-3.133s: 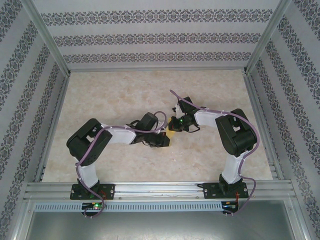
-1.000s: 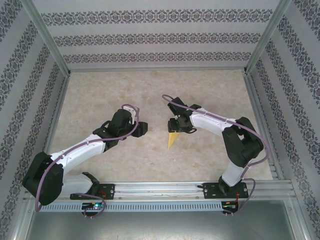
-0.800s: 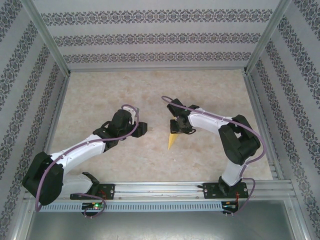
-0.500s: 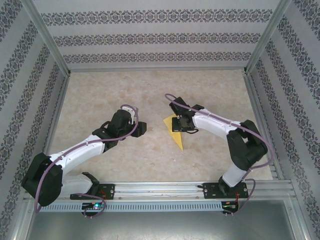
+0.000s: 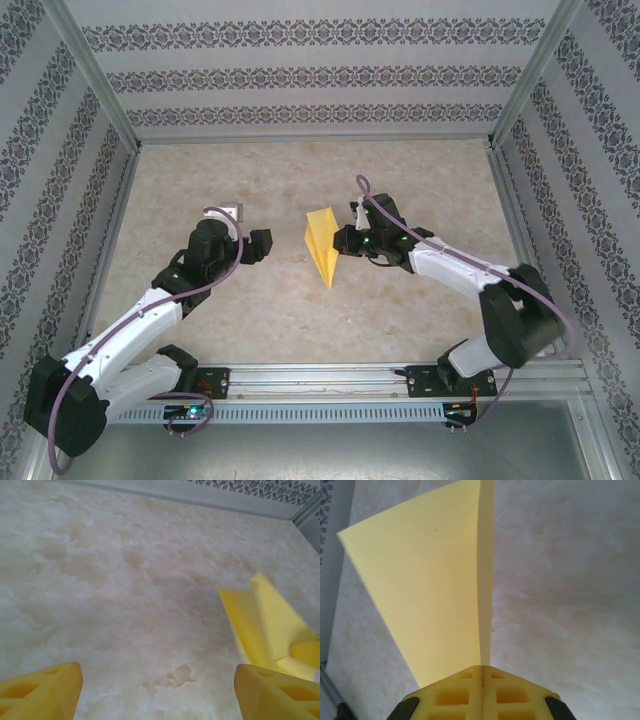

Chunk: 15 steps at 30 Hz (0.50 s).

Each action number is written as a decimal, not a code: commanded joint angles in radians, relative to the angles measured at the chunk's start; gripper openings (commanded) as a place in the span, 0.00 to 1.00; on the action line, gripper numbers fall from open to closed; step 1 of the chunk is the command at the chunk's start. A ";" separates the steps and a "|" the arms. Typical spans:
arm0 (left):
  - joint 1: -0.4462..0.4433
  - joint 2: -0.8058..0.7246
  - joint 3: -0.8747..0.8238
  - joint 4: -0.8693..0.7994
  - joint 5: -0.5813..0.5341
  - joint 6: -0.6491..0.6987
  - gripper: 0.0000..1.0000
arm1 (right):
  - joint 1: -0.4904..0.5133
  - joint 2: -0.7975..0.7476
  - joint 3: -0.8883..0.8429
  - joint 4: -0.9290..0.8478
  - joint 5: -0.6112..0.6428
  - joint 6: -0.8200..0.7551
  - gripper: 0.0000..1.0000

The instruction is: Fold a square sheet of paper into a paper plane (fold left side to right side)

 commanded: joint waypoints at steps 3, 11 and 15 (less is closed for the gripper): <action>0.047 -0.020 -0.039 0.024 0.057 -0.021 0.79 | 0.004 0.148 -0.038 0.229 -0.093 0.077 0.00; 0.057 0.007 -0.042 0.011 0.076 -0.018 0.79 | -0.010 0.208 -0.063 0.176 -0.015 0.022 0.00; 0.057 0.031 -0.038 0.015 0.088 -0.017 0.79 | -0.015 0.207 -0.080 0.173 -0.005 0.018 0.02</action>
